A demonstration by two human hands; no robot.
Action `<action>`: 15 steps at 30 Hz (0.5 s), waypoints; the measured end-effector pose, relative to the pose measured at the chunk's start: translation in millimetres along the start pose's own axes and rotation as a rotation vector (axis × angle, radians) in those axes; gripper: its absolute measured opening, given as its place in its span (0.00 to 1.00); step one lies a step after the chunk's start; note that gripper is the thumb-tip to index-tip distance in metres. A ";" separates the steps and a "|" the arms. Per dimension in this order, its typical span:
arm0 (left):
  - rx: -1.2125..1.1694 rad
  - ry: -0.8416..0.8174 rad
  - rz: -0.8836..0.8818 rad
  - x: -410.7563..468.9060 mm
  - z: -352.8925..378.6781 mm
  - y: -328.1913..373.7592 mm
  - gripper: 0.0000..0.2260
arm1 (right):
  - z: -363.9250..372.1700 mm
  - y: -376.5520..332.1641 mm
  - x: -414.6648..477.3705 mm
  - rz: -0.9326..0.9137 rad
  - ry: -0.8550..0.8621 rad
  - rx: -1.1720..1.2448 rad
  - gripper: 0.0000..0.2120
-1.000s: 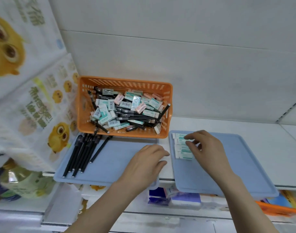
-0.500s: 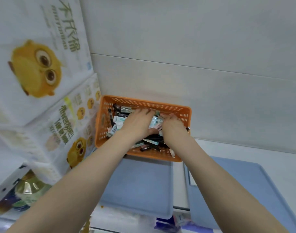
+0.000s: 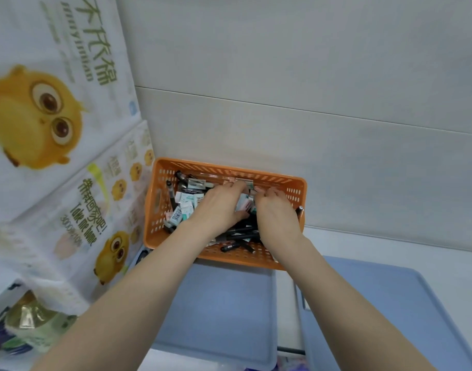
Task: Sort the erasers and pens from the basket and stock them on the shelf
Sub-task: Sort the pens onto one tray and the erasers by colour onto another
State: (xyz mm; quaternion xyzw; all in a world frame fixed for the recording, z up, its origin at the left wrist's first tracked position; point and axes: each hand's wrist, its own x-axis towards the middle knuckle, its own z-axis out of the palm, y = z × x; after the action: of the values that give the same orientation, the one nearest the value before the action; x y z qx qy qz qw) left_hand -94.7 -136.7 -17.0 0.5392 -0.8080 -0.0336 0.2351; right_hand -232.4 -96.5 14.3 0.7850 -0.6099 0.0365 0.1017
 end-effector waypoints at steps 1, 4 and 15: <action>-0.029 0.015 -0.017 -1.4 -2.1 0.1 0.20 | 3.9 -0.4 0.9 0.015 0.023 0.050 0.20; -0.112 0.050 -0.071 -5.6 -9.5 0.3 0.18 | 15.3 -1.8 8.9 0.025 0.102 0.148 0.16; -0.491 0.187 -0.153 -46.1 -42.1 12.4 0.11 | 0.5 -2.2 -20.2 0.169 0.274 1.368 0.07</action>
State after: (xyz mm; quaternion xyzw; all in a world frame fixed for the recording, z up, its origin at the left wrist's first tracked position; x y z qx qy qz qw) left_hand -73.6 -82.2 8.4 0.5264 -0.7074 -0.1960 0.4291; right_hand -235.4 -76.9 9.9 0.6112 -0.4906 0.5183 -0.3423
